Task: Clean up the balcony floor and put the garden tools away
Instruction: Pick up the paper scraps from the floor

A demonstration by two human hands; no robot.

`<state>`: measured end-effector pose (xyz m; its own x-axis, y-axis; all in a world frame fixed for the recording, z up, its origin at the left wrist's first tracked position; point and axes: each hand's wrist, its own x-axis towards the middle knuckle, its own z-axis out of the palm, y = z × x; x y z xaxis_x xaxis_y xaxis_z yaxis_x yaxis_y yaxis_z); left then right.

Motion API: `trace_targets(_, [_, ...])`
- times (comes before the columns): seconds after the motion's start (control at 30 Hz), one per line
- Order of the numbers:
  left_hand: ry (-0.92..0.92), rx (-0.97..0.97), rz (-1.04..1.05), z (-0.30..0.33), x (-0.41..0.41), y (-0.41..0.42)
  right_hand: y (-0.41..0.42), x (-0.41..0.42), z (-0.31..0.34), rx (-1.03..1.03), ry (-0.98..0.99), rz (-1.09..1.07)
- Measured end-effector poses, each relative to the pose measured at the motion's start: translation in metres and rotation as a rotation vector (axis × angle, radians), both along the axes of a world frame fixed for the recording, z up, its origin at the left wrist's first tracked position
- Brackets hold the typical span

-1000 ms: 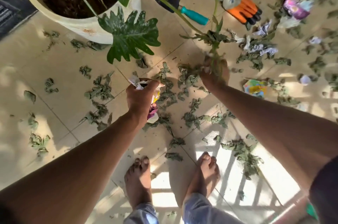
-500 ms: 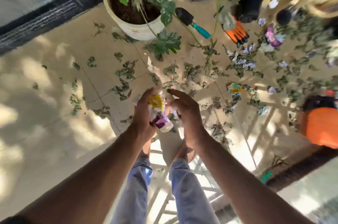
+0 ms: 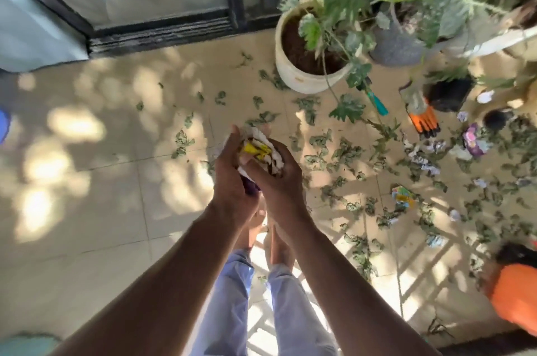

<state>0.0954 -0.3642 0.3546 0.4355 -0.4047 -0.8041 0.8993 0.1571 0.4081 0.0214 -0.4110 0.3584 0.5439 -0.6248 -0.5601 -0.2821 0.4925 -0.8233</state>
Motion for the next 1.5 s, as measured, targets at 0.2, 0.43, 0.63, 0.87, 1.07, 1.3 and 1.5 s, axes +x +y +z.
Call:
trace_targets(0.2, [0.025, -0.048, 0.263, 0.009, 0.04, 0.048, 0.026, 0.052, 0.006, -0.016, -0.038, 0.208])
trace_targets(0.43, [0.03, -0.143, 0.567, 0.019, 0.075, 0.118, 0.077, 0.106, 0.02, 0.14, -0.111, 0.361])
trace_targets(0.63, [0.019, -0.183, 0.783, 0.022, 0.11, 0.19, 0.141, 0.16, 0.026, 0.192, -0.072, 0.529])
trace_targets(0.87, [0.015, -0.194, 0.929, 0.025, 0.167, 0.283, 0.228, 0.227, 0.037, 0.284, -0.053, 0.613])
trace_targets(1.07, [-0.078, -0.223, 0.93, 0.031, 0.208, 0.356, 0.296, 0.28, 0.028, 0.298, -0.02, 0.711])
trace_targets(1.3, [-0.09, -0.239, 1.083, 0.011, 0.268, 0.411, 0.354, 0.355, 0.002, 0.328, -0.012, 0.817])
trace_targets(1.5, [-0.17, -0.139, 1.14, -0.025, 0.353, 0.448, 0.393, 0.451, -0.031, 0.377, 0.051, 0.944])
